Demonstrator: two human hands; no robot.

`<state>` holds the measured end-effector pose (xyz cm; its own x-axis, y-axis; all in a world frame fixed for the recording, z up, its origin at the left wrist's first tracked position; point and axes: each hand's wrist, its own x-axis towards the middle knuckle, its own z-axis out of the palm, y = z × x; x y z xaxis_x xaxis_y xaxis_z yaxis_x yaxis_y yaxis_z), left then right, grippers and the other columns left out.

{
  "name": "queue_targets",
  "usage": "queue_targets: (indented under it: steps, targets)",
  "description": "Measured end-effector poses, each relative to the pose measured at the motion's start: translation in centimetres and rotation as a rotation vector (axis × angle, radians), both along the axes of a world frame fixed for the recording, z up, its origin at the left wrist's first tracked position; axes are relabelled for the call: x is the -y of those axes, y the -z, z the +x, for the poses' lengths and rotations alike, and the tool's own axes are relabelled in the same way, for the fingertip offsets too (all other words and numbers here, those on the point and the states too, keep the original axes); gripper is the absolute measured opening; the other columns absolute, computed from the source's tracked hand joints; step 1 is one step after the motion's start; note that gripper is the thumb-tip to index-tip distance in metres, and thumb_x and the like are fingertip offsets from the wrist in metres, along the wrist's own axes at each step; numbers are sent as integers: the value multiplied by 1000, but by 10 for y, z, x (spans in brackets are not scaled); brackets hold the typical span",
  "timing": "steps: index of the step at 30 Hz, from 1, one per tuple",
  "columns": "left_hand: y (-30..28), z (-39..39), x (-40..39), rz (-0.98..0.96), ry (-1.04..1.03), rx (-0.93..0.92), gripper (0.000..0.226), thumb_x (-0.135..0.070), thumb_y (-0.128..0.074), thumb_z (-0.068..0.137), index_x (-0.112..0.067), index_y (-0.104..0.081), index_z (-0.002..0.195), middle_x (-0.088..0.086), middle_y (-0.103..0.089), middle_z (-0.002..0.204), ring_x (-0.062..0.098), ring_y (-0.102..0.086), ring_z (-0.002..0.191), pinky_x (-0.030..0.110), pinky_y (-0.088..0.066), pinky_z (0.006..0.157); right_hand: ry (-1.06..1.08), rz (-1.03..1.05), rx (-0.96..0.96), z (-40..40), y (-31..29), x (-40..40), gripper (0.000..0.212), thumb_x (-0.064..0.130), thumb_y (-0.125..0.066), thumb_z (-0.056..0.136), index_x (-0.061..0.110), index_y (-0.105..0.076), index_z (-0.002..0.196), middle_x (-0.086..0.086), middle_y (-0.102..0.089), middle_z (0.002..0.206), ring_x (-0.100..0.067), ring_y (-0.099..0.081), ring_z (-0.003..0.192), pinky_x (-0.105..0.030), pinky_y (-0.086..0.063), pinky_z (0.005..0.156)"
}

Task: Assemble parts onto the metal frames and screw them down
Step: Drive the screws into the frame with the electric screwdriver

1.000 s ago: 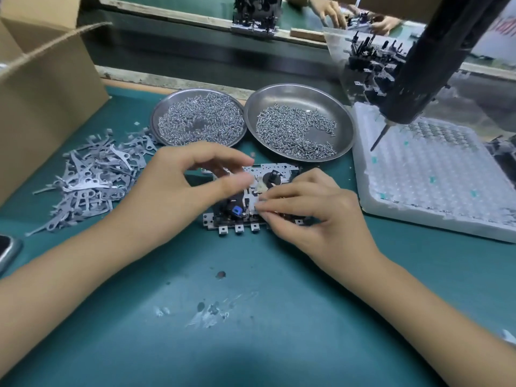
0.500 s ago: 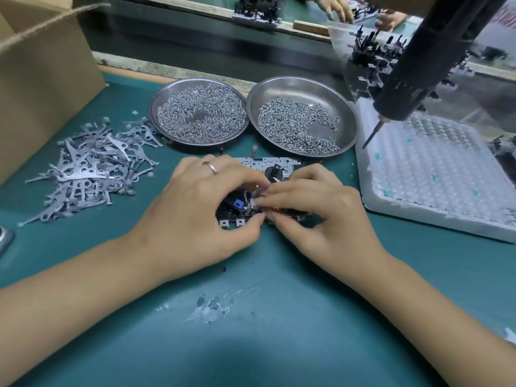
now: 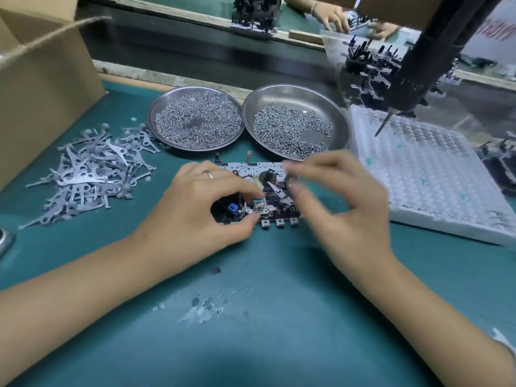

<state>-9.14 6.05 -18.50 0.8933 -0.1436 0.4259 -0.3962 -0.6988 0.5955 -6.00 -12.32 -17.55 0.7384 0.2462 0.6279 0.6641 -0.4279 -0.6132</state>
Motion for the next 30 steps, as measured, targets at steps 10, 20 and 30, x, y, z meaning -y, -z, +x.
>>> queue_targets:
  steps: [10, 20, 30]
  targets:
    - [-1, 2, -1, -85, 12, -24, 22, -28, -77, 66, -27, -74, 87, -28, -62, 81, -3, -53, 86, 27, -38, 92, 359, 384, 46, 82, -85, 35, 85, 29, -65, 84, 2, -13, 146, -15, -30, 149, -21, -36, 135, -31, -31, 111]
    - [-2, 2, 0, -126, -20, -42, 26, -15, -85, 66, -28, -74, 86, -30, -61, 78, -5, -51, 87, 20, -34, 93, -142, 723, -98, 49, -83, -34, 25, 3, -59, 85, 12, -42, 101, -3, -51, 64, -17, -47, 45, -27, -43, 45]
    - [-1, 3, 0, -111, -15, -2, 22, -28, -74, 60, -21, -75, 81, -30, -55, 74, 4, -53, 79, 21, -41, 82, -382, 851, -273, 17, -57, -71, 20, -1, -55, 84, 11, -39, 91, -2, -47, 54, -19, -42, 38, -21, -37, 42]
